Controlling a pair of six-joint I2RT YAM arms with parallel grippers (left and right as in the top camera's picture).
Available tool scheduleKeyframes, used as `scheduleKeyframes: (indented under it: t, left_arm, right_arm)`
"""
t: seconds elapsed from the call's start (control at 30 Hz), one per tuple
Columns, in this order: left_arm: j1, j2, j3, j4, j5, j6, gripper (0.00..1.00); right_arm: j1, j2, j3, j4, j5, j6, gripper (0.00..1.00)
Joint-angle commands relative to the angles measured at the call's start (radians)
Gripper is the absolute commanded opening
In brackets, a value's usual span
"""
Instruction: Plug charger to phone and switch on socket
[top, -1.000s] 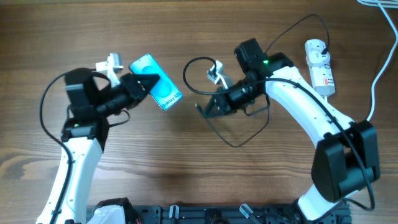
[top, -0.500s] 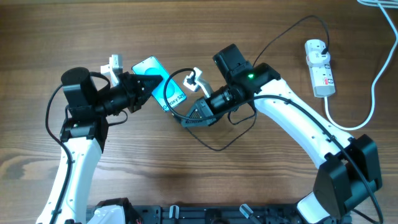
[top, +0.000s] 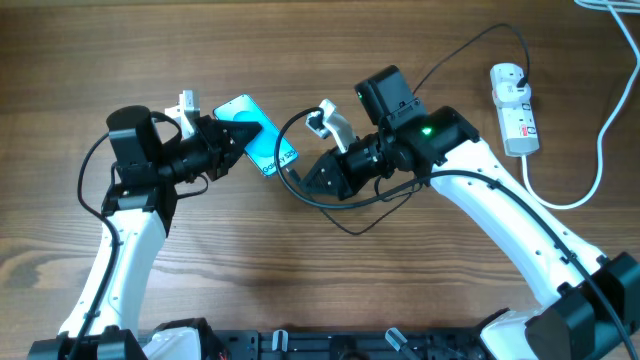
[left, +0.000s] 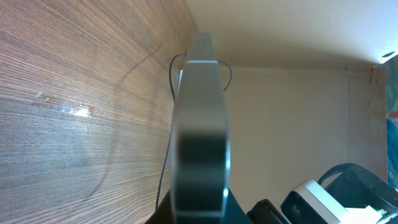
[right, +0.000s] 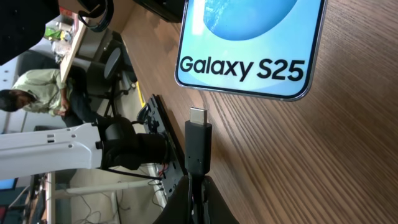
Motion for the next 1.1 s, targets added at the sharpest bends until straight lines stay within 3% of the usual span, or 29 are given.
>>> scheduleKeyframes:
  t: [0.0, 0.27, 1.07]
  left_arm:
    - [-0.003, -0.002, 0.014, 0.007, 0.024, 0.02, 0.04]
    - [-0.003, -0.002, 0.014, 0.008, 0.044, 0.02, 0.04]
    - [-0.004, -0.002, 0.014, 0.015, 0.077, 0.024, 0.04]
  right_arm:
    - [0.012, -0.013, -0.002, -0.005, 0.008, 0.007, 0.05]
    - [0.067, -0.012, -0.003, 0.013, 0.185, 0.089, 0.05]
    - [0.068, -0.01, -0.003, 0.058, 0.187, 0.089, 0.05]
